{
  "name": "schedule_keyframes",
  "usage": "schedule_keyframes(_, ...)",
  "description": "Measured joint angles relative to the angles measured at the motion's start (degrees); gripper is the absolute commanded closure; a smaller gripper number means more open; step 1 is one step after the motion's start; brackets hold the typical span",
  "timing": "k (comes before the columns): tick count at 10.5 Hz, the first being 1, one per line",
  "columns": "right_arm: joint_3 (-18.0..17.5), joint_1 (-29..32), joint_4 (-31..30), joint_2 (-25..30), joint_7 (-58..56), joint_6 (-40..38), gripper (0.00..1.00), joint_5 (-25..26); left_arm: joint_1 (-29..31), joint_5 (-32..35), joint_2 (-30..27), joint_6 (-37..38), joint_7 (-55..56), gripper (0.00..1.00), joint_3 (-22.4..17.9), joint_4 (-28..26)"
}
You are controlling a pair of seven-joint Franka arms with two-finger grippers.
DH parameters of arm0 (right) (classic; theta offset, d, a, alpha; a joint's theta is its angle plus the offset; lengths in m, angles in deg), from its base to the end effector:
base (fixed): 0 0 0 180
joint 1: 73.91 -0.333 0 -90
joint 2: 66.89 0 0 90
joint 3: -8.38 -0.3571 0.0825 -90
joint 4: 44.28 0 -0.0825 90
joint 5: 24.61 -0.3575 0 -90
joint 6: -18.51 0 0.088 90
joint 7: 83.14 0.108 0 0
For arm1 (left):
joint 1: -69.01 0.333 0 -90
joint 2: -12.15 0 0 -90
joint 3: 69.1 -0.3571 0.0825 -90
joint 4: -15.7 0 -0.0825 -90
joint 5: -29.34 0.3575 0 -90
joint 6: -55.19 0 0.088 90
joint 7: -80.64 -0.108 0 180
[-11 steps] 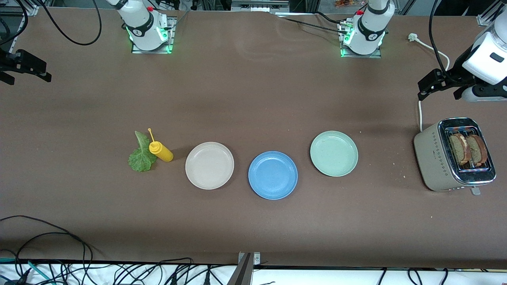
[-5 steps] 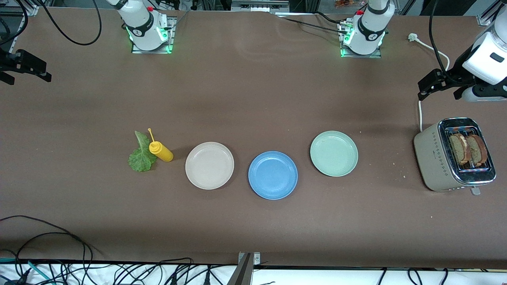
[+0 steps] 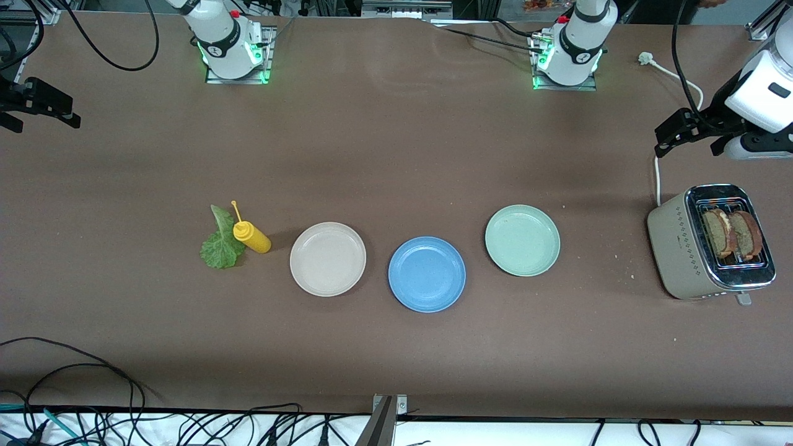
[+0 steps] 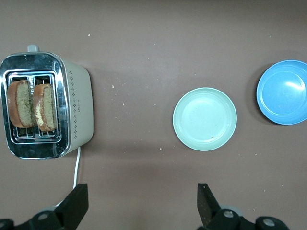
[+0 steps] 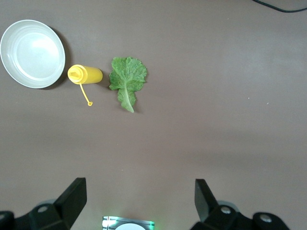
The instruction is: Make sandwich in blue plate with both arms
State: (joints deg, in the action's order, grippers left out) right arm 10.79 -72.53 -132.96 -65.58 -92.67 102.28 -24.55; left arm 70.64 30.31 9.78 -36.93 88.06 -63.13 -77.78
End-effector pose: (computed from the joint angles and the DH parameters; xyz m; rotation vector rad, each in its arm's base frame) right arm 0.5076 -0.0341 0.6774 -3.1289 -0.1568 0.0978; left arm 0.5152 -0.0387 0.6622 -3.1210 -0.0832 -0.0304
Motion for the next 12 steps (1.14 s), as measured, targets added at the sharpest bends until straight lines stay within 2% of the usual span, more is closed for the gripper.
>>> schedule_keyframes(12, -0.07, -0.02, 0.0, 0.0, 0.0, 0.0, 0.0, 0.0, 3.47, 0.01, 0.65, 0.09, -0.03, 0.0, -0.5, 0.0)
